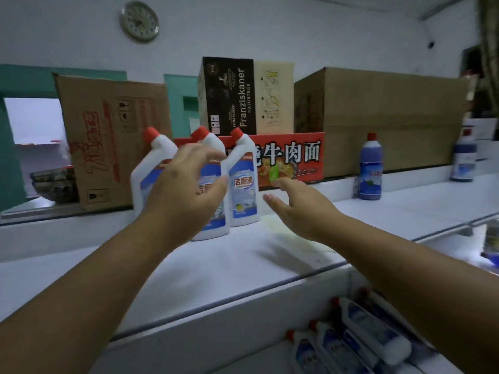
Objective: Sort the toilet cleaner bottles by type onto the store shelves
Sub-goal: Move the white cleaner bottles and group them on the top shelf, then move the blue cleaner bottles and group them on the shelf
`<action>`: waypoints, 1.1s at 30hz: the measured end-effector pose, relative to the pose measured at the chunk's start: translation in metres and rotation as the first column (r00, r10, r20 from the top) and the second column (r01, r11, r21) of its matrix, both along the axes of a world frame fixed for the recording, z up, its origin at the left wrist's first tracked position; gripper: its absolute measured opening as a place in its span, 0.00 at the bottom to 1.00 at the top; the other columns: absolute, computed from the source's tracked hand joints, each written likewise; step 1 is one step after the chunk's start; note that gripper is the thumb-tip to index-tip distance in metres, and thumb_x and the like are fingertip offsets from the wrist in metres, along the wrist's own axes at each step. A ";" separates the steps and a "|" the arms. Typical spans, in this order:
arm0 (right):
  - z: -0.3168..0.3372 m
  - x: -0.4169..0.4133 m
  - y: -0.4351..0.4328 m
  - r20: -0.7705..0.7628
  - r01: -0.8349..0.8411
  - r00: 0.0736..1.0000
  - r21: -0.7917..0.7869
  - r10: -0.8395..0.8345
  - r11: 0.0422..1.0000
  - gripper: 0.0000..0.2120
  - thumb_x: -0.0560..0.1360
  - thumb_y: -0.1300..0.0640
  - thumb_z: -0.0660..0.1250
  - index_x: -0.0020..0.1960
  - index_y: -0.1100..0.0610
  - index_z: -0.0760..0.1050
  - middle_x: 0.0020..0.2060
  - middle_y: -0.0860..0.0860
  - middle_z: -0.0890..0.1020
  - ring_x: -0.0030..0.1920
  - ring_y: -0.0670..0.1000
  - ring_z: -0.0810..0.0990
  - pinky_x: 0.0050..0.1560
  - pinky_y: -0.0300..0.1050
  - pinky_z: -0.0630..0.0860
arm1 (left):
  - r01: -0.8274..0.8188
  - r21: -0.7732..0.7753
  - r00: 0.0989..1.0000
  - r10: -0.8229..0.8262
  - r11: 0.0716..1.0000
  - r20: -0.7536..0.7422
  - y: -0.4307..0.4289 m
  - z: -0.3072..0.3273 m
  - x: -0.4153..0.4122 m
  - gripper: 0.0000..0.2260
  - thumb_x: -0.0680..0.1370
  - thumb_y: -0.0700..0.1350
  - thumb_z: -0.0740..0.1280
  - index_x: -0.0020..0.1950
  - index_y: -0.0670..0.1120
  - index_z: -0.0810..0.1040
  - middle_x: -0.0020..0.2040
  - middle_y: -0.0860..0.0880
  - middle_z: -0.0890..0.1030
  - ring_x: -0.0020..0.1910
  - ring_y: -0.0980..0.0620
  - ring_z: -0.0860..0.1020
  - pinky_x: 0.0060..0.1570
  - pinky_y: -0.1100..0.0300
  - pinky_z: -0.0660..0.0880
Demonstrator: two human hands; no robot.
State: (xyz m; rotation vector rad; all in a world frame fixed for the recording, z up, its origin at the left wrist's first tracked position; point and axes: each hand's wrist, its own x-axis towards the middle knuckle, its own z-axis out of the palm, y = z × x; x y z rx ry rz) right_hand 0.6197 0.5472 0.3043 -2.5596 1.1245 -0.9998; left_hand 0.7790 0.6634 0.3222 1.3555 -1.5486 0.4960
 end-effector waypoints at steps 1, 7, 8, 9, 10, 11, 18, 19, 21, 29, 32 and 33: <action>-0.001 -0.021 0.007 0.015 0.006 1.000 -0.025 -0.005 1.000 0.24 0.77 0.41 0.57 0.70 0.49 0.64 0.68 0.48 0.71 0.63 0.49 0.72 0.61 0.48 0.71 | 0.084 0.057 0.995 -0.087 0.995 0.047 0.003 -0.006 -0.026 0.09 0.76 0.48 0.67 0.56 0.53 0.74 0.52 0.58 0.76 0.51 0.61 0.76 0.50 0.68 0.73; -0.052 -0.184 0.061 0.234 0.076 0.971 -0.072 -0.057 0.994 0.18 0.77 0.42 0.58 0.65 0.45 0.68 0.56 0.37 0.70 0.58 0.38 0.68 0.54 0.33 0.67 | 0.314 0.426 0.911 -0.396 0.848 0.118 -0.006 -0.077 -0.144 0.13 0.73 0.61 0.58 0.54 0.61 0.74 0.48 0.66 0.75 0.49 0.64 0.75 0.44 0.67 0.75; -0.068 -0.216 0.067 0.243 0.111 0.965 -0.048 -0.096 0.993 0.17 0.76 0.42 0.58 0.63 0.44 0.69 0.55 0.37 0.71 0.57 0.38 0.69 0.52 0.31 0.67 | 0.325 0.488 0.903 -0.420 0.810 0.096 -0.012 -0.094 -0.163 0.14 0.73 0.62 0.57 0.54 0.61 0.74 0.49 0.65 0.75 0.49 0.63 0.75 0.44 0.66 0.74; -0.087 -0.246 0.071 0.222 0.166 0.962 -0.010 -0.160 0.986 0.16 0.76 0.43 0.59 0.63 0.44 0.70 0.54 0.36 0.71 0.56 0.38 0.69 0.51 0.29 0.67 | 0.302 0.571 0.899 -0.428 0.763 0.096 -0.019 -0.113 -0.182 0.13 0.74 0.61 0.58 0.56 0.61 0.73 0.51 0.64 0.75 0.50 0.63 0.75 0.46 0.66 0.74; -0.108 -0.276 0.076 0.166 0.232 0.957 0.050 -0.237 0.972 0.16 0.77 0.43 0.60 0.63 0.45 0.70 0.54 0.36 0.71 0.55 0.38 0.70 0.51 0.29 0.66 | 0.251 0.660 0.897 -0.427 0.708 0.117 -0.026 -0.132 -0.200 0.13 0.76 0.60 0.59 0.59 0.60 0.73 0.55 0.64 0.74 0.51 0.61 0.74 0.49 0.65 0.73; -0.130 -0.304 0.080 0.077 0.293 0.949 0.133 -0.305 0.947 0.16 0.77 0.44 0.60 0.63 0.45 0.70 0.55 0.37 0.71 0.54 0.38 0.70 0.51 0.31 0.66 | 0.189 0.751 0.896 -0.424 0.633 0.132 -0.032 -0.152 -0.217 0.14 0.77 0.59 0.59 0.62 0.59 0.71 0.58 0.63 0.74 0.54 0.60 0.74 0.52 0.63 0.73; -0.270 -0.458 0.134 -0.477 0.569 0.820 0.616 -0.317 0.545 0.28 0.71 0.31 0.57 0.65 0.46 0.68 0.62 0.44 0.74 0.56 0.44 0.74 0.53 0.36 0.69 | 0.135 0.991 0.868 -0.483 0.009 -0.114 -0.037 -0.270 -0.335 0.19 0.76 0.60 0.64 0.65 0.58 0.69 0.68 0.54 0.73 0.62 0.57 0.74 0.62 0.61 0.71; -0.285 -0.470 0.141 -0.481 0.567 0.823 0.661 -0.302 0.491 0.28 0.71 0.31 0.58 0.65 0.46 0.68 0.61 0.45 0.75 0.57 0.44 0.74 0.54 0.36 0.69 | 0.151 0.988 0.867 -0.477 -0.024 -0.144 -0.034 -0.282 -0.350 0.18 0.75 0.60 0.64 0.63 0.58 0.70 0.68 0.54 0.73 0.61 0.58 0.74 0.61 0.62 0.70; -0.309 -0.488 0.151 -0.478 0.551 0.834 0.735 -0.274 0.395 0.31 0.69 0.29 0.58 0.65 0.46 0.69 0.58 0.45 0.76 0.57 0.45 0.75 0.55 0.36 0.69 | 0.149 0.987 0.861 -0.483 -0.065 -0.161 -0.030 -0.304 -0.376 0.16 0.75 0.58 0.64 0.62 0.57 0.72 0.70 0.52 0.71 0.61 0.59 0.73 0.59 0.64 0.69; -0.337 -0.524 0.128 -0.419 0.546 0.817 0.783 -0.395 0.299 0.20 0.75 0.38 0.60 0.64 0.44 0.68 0.56 0.43 0.76 0.54 0.44 0.76 0.57 0.39 0.72 | 0.154 0.977 0.832 -0.514 -0.151 -0.210 -0.074 -0.344 -0.447 0.25 0.73 0.61 0.63 0.70 0.59 0.67 0.66 0.53 0.75 0.63 0.52 0.74 0.64 0.56 0.70; -0.340 -0.538 0.103 -0.434 0.568 0.800 0.771 -0.415 0.289 0.20 0.75 0.38 0.59 0.64 0.44 0.68 0.54 0.42 0.76 0.54 0.44 0.76 0.56 0.40 0.72 | 0.168 0.976 0.822 -0.527 -0.137 -0.215 -0.110 -0.353 -0.463 0.25 0.73 0.61 0.62 0.69 0.58 0.67 0.65 0.52 0.76 0.60 0.51 0.76 0.61 0.54 0.73; -0.340 -0.542 0.094 -0.443 0.573 0.795 0.771 -0.413 0.277 0.20 0.75 0.39 0.59 0.64 0.44 0.68 0.54 0.42 0.76 0.54 0.44 0.76 0.56 0.40 0.72 | 0.170 0.976 0.816 -0.535 -0.137 -0.217 -0.122 -0.355 -0.469 0.25 0.74 0.61 0.62 0.70 0.58 0.67 0.65 0.52 0.75 0.60 0.51 0.76 0.59 0.55 0.73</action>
